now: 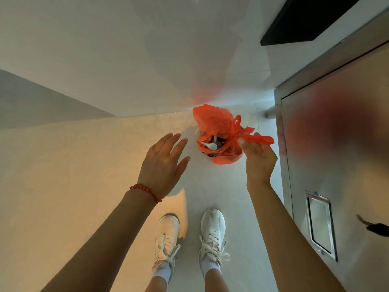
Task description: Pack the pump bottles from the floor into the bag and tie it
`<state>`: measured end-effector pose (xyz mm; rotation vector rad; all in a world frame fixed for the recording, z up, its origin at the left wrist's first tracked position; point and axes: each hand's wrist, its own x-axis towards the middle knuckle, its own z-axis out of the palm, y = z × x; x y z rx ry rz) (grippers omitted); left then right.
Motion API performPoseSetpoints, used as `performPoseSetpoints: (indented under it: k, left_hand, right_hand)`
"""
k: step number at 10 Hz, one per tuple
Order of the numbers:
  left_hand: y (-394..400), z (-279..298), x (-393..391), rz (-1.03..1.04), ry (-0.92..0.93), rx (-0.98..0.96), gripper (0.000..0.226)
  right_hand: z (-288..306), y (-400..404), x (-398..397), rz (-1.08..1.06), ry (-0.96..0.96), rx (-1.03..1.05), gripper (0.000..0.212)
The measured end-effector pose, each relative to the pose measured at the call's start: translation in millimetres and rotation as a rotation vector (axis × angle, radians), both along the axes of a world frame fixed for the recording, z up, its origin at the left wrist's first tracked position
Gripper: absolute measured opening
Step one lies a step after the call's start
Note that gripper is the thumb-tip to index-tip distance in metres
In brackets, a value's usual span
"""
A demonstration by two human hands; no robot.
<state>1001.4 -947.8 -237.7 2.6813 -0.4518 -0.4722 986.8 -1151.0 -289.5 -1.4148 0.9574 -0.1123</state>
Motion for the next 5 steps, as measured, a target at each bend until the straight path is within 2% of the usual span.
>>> performPoseSetpoints:
  k: [1,2,4,5]
  left_hand:
    - [-0.2,12.8,-5.1,-0.016,-0.023,-0.009,0.038]
    - [-0.1,33.3,-10.2,-0.024,-0.026,-0.01,0.038]
    - [-1.5,90.6,-22.0,-0.038,-0.033,-0.017,0.037]
    - [-2.4,122.3,-27.5,-0.036,-0.062,-0.022,0.039]
  right_hand:
    - [8.4,0.2,-13.6,0.002,0.088,0.051,0.048]
    - [28.0,2.8,-28.9,0.071,0.167,0.005,0.055]
    - [93.2,11.3,-57.2,0.369,0.196,-0.351,0.053]
    - [131.0,15.2,-66.5,0.53,0.159,-0.595,0.052]
